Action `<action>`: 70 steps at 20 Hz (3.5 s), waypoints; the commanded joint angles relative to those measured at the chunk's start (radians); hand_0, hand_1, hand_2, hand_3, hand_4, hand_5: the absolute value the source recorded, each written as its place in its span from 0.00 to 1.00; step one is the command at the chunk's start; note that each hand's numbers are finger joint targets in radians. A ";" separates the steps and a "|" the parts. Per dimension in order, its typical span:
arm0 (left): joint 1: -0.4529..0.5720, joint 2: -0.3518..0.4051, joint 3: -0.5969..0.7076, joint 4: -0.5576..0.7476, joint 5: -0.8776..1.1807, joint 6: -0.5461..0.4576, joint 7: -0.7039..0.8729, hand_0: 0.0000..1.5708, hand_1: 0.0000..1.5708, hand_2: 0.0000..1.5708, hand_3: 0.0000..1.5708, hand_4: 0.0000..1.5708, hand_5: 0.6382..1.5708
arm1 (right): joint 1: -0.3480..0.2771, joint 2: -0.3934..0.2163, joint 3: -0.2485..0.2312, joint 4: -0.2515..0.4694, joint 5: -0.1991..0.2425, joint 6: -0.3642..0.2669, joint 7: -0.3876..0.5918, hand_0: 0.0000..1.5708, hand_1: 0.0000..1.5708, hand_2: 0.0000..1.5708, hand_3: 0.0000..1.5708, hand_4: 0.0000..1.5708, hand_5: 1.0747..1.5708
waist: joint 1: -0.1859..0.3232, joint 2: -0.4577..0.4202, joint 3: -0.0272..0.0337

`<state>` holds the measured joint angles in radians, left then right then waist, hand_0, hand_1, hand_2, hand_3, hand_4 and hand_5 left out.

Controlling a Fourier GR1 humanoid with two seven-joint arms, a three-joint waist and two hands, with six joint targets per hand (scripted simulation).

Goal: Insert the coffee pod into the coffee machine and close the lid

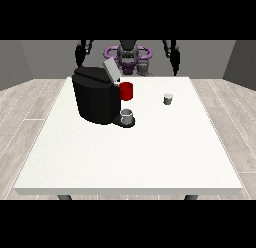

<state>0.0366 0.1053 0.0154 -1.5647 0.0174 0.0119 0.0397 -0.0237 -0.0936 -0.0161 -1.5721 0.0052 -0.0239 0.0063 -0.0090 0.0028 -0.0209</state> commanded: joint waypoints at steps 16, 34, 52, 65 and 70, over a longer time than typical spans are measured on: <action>-0.257 0.380 0.053 0.199 -0.203 -0.250 -0.117 0.00 0.00 0.00 0.00 0.00 1.00 | -0.083 0.052 0.062 0.016 0.178 -0.147 -0.019 0.00 0.00 0.00 0.00 0.00 1.00 | -0.107 0.109 0.0208; -0.462 0.342 -0.037 0.602 -0.495 -0.160 -0.192 0.00 0.00 0.19 0.00 0.00 1.00 | -0.169 0.093 0.101 0.075 0.163 -0.143 0.054 0.00 0.00 0.00 0.00 0.00 1.00 | -0.158 0.217 0.0208; -0.578 0.364 -0.149 0.789 -0.821 0.009 -0.292 0.58 0.58 0.66 0.57 0.21 1.00 | -0.219 0.092 0.112 0.236 0.127 -0.177 -0.089 0.00 0.00 0.00 0.00 0.00 1.00 | -0.134 0.276 0.0210; -0.644 0.331 -0.115 0.885 -0.867 -0.055 -0.345 0.76 0.76 0.82 0.77 0.32 1.00 | -0.243 0.016 -0.010 0.338 0.159 -0.143 -0.029 0.00 0.00 0.00 0.00 0.00 1.00 | -0.104 0.176 0.0209; -0.685 0.265 -0.070 0.870 -0.776 -0.124 -0.405 0.92 0.92 0.91 0.87 0.33 1.00 | -0.206 0.052 0.031 0.355 0.211 -0.192 -0.040 0.00 0.00 0.00 0.00 0.00 1.00 | -0.098 0.149 0.0210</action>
<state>-0.6223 0.4179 -0.0662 -0.6734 -0.7963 -0.0607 -0.3431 -0.2302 -0.0377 0.0225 -1.2673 0.1891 -0.1884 -0.0119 -0.1327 0.1690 0.0001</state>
